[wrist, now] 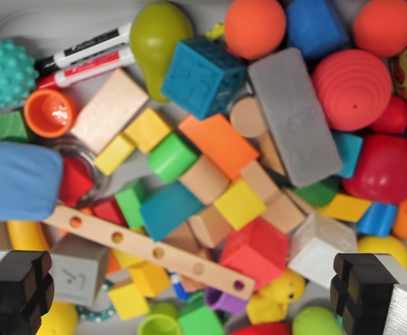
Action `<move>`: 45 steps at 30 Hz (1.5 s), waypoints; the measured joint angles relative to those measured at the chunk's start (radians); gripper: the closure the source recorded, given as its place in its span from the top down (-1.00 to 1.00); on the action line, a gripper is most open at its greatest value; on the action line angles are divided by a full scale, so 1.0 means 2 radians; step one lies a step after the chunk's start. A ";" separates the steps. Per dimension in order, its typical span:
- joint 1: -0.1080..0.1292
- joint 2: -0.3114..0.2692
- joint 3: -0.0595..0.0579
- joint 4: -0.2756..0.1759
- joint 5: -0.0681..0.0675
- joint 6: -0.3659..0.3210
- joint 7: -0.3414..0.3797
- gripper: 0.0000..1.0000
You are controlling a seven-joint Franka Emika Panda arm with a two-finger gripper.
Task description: Pick an object from the bin
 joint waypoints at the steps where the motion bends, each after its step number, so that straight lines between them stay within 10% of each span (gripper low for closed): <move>1: 0.001 0.001 0.000 0.000 0.000 0.002 0.006 1.00; 45: 0.043 0.084 -0.004 -0.004 -0.007 0.076 0.287 1.00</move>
